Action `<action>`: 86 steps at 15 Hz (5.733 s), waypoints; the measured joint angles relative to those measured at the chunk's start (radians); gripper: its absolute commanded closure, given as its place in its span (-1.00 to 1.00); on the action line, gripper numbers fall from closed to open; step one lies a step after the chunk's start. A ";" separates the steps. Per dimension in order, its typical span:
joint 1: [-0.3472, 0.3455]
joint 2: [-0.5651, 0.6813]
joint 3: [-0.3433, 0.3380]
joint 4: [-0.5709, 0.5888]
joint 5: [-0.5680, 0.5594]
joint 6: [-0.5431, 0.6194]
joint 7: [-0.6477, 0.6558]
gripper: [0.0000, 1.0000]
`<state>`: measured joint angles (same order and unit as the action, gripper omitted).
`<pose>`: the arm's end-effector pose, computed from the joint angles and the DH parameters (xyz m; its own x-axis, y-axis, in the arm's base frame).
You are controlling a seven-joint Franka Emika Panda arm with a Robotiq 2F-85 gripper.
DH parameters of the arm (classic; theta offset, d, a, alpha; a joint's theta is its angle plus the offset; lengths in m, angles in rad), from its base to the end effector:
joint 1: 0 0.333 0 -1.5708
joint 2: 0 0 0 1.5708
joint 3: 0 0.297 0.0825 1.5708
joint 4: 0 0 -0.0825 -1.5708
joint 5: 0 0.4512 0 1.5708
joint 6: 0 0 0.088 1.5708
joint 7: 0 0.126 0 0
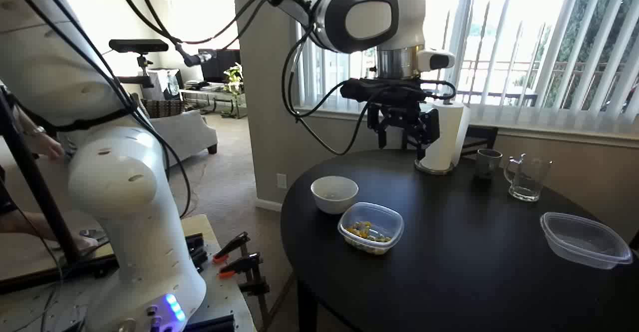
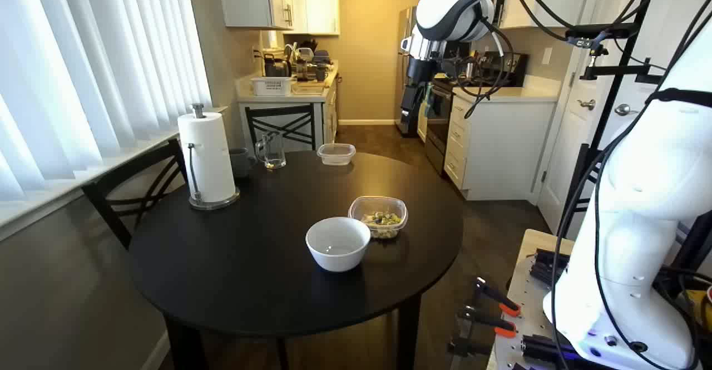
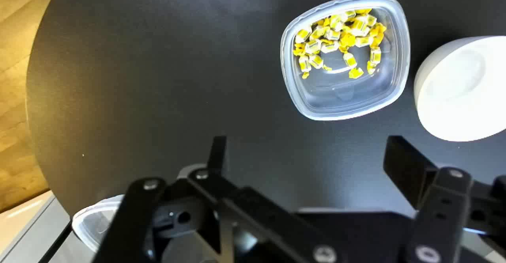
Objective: Pour the contents from the clear bowl into the white bowl.
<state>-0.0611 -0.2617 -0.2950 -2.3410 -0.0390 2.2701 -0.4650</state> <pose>0.5137 -0.1910 0.3804 0.9744 0.1354 0.1794 0.1296 -0.9906 0.0437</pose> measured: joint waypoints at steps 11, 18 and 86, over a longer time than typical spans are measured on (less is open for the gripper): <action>0.000 0.000 0.000 0.000 0.000 0.000 0.000 -1.00; -0.002 0.000 0.004 0.000 0.000 0.000 0.000 -1.00; 0.041 0.647 0.229 -0.146 -0.149 0.785 0.038 -0.44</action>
<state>-0.0197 0.3856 -0.0657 -2.4874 -0.1878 3.0556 -0.4273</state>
